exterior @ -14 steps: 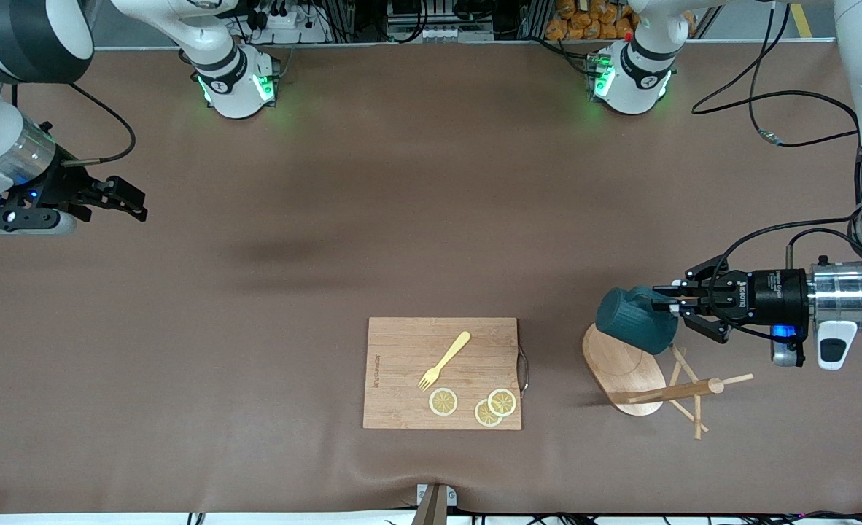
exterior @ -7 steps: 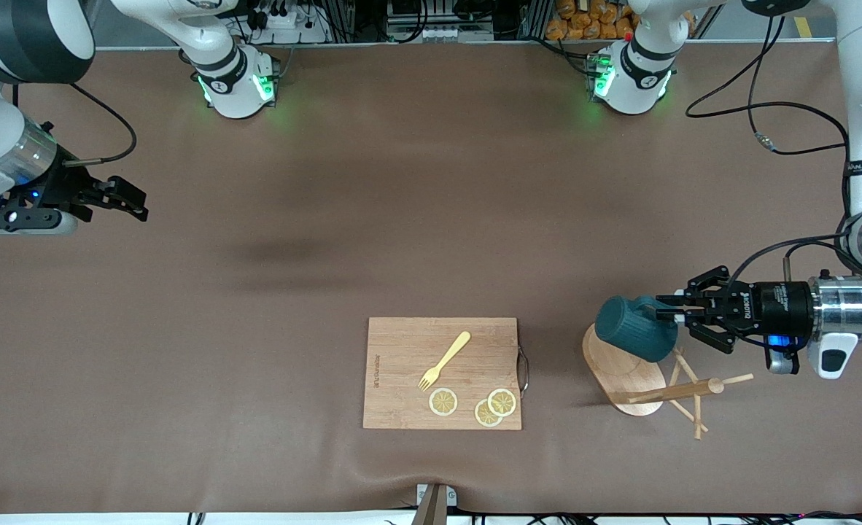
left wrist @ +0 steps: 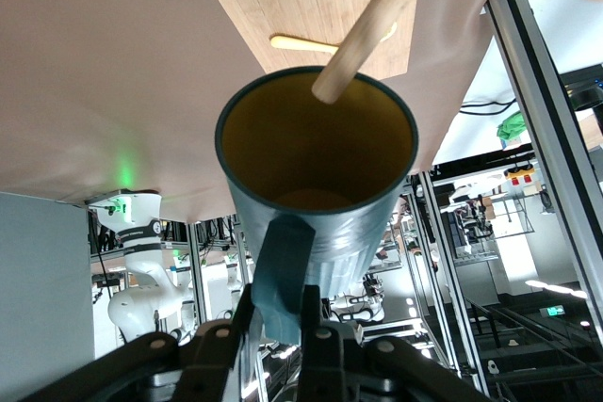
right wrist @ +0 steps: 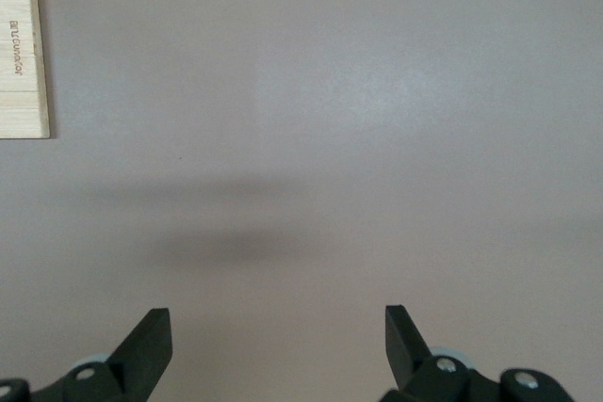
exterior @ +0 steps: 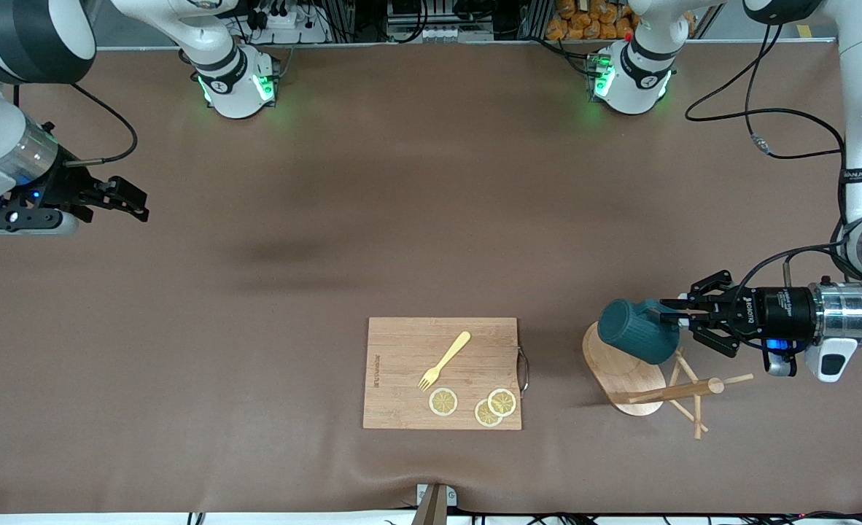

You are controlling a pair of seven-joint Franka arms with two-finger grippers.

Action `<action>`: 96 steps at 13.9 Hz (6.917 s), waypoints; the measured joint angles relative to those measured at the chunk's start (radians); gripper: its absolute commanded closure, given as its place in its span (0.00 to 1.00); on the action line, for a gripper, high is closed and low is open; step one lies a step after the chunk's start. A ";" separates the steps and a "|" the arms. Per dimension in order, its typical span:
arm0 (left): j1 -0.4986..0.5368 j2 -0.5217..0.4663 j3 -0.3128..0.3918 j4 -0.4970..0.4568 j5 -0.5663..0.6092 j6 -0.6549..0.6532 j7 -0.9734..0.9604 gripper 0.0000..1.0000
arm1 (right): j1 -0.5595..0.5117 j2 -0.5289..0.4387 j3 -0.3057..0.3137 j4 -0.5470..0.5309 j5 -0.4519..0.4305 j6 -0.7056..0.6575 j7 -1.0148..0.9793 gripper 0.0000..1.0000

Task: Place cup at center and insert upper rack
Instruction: 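Slide the mug's opening onto a mug tree peg with the left gripper, then open the left gripper and pull it away from the mug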

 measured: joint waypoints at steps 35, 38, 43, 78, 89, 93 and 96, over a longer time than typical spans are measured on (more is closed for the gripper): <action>0.107 0.144 -0.003 0.000 -0.186 -0.124 0.114 1.00 | 0.006 0.000 -0.005 -0.003 -0.001 0.023 -0.015 0.00; 0.107 0.145 -0.003 0.001 -0.197 -0.125 0.114 1.00 | -0.031 -0.004 -0.012 0.004 -0.001 -0.014 -0.060 0.00; 0.104 0.146 -0.004 0.013 -0.198 -0.134 0.114 1.00 | -0.038 -0.046 -0.007 0.091 0.000 -0.159 -0.067 0.00; 0.083 0.193 0.030 0.063 -0.217 -0.078 0.185 0.00 | 0.068 0.028 0.008 0.125 0.001 -0.106 0.044 0.00; 0.091 0.162 0.027 0.099 -0.218 -0.087 0.185 0.00 | 0.068 0.042 0.008 0.126 0.001 -0.080 0.046 0.00; 0.108 0.106 0.038 0.100 -0.181 -0.116 0.183 0.00 | 0.068 0.042 0.008 0.126 0.001 -0.079 0.046 0.00; 0.121 0.043 0.038 0.104 -0.114 -0.134 0.183 0.00 | 0.070 0.042 0.008 0.125 0.001 -0.080 0.046 0.00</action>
